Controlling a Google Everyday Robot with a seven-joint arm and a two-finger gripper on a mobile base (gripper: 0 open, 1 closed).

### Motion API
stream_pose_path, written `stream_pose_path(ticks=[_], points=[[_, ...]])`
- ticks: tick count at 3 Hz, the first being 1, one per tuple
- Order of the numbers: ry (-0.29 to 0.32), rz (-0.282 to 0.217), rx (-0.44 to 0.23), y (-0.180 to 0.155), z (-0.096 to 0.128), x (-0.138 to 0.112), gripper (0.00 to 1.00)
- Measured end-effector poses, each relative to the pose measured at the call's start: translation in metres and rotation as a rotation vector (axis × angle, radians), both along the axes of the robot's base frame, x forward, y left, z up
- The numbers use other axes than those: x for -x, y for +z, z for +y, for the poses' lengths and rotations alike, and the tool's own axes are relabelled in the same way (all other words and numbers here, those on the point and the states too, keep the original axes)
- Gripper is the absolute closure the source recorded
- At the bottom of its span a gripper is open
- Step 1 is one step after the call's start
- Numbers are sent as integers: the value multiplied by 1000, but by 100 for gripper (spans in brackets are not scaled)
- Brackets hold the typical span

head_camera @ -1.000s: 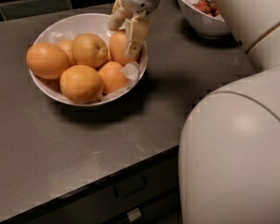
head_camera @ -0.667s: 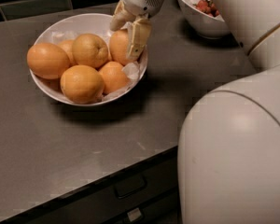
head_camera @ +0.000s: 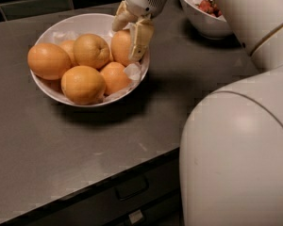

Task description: Pick orange from white bowl

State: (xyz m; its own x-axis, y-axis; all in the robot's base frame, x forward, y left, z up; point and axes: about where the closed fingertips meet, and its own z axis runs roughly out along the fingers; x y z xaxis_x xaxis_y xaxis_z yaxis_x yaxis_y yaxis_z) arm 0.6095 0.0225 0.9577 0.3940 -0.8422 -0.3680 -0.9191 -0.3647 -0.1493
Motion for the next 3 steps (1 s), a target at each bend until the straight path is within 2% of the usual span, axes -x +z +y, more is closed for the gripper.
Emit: stream_pose_path(ticks=[2,3], points=[[0,0,0,0,0,0,31],[0,0,0,0,0,0,24]])
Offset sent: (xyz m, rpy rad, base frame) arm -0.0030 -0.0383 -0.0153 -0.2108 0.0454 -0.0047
